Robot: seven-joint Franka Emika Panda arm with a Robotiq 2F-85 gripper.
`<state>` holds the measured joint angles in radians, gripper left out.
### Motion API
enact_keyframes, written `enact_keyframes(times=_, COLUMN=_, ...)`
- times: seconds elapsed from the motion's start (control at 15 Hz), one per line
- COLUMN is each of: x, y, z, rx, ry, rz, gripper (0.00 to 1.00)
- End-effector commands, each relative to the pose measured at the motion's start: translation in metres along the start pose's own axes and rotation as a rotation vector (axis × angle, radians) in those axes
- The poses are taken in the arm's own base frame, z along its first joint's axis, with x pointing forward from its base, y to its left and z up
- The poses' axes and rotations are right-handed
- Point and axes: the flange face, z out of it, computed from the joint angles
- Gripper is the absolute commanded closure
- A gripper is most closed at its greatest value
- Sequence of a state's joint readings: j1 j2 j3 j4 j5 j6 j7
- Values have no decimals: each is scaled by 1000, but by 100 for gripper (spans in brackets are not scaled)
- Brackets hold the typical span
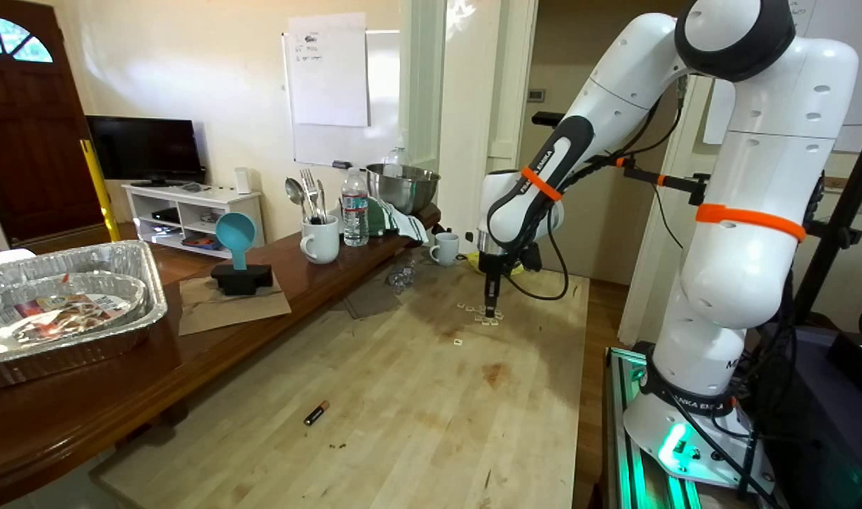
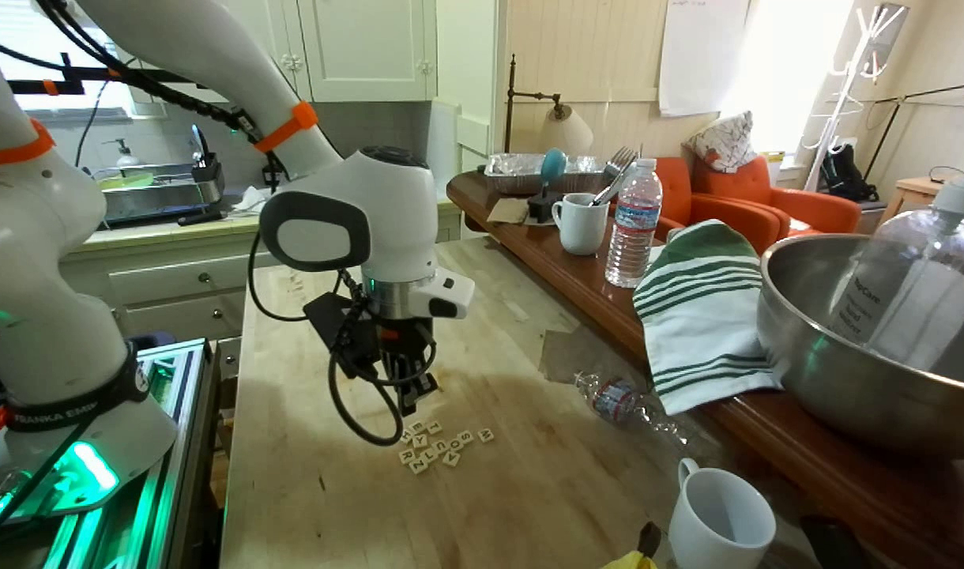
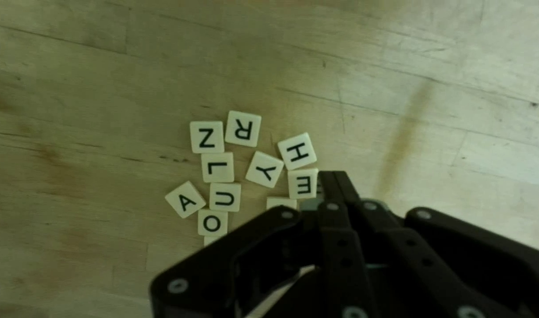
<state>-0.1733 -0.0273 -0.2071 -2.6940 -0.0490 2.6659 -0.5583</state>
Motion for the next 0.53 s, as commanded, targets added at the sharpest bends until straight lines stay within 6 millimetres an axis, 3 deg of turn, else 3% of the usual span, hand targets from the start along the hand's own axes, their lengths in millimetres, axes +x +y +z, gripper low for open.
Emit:
enact_keyframes(times=0.0, x=1, y=7, z=8, rx=0, ry=-25, rz=-38, gripper=100)
enact_keyframes(times=0.47, x=7, y=11, z=16, rx=4, ry=-26, rz=-53, gripper=100)
